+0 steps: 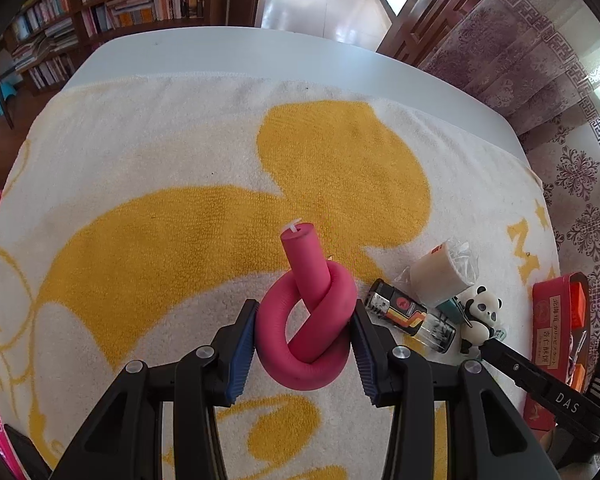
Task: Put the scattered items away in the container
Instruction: 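Grasp the white-green toothpaste tube with the right gripper, then carry the toothpaste tube into the red tin and release while left gripper drops the pink toy in, then move both grippers back over the panda, white roll and lighter, then grasp the plastic-wrapped white roll with the left gripper while right gripper grasps the panda figure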
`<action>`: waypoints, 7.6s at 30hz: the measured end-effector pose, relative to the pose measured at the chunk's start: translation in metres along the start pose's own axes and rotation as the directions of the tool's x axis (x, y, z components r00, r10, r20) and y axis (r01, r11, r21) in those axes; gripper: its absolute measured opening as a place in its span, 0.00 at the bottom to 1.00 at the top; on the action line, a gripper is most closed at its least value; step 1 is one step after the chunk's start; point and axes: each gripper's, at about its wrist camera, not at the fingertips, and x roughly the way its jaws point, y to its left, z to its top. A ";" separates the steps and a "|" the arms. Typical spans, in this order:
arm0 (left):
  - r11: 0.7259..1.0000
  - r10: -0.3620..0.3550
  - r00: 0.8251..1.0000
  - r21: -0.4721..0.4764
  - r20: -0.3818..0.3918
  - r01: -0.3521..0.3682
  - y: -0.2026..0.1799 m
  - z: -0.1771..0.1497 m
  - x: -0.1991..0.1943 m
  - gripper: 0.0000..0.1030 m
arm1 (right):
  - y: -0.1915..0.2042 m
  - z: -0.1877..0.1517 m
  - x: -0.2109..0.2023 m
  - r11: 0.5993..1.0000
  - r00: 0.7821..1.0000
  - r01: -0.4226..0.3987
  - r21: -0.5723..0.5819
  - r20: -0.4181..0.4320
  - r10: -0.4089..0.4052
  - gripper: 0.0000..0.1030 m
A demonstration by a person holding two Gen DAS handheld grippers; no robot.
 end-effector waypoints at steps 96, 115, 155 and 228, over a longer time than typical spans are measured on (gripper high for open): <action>0.973 -0.116 0.993 0.201 -0.009 0.116 -0.317 -0.151 -0.058 0.76 | -0.220 -0.128 -0.210 0.956 0.973 0.068 -0.286 0.231 0.000 0.55; 0.999 -0.034 0.999 -0.029 -0.027 0.033 -0.189 -0.171 -0.062 0.76 | -0.163 -0.126 -0.181 0.921 0.986 0.010 -0.389 0.155 0.055 0.55; 0.996 0.035 0.995 -0.075 -0.091 -0.042 -0.047 -0.127 -0.045 0.76 | -0.044 -0.131 -0.087 0.921 1.000 -0.015 -0.389 -0.025 0.006 0.55; 0.994 -0.022 0.998 0.104 -0.058 0.028 -0.082 0.010 0.016 0.76 | -0.023 -0.085 -0.052 0.981 1.000 0.028 -0.190 -0.006 -0.029 0.55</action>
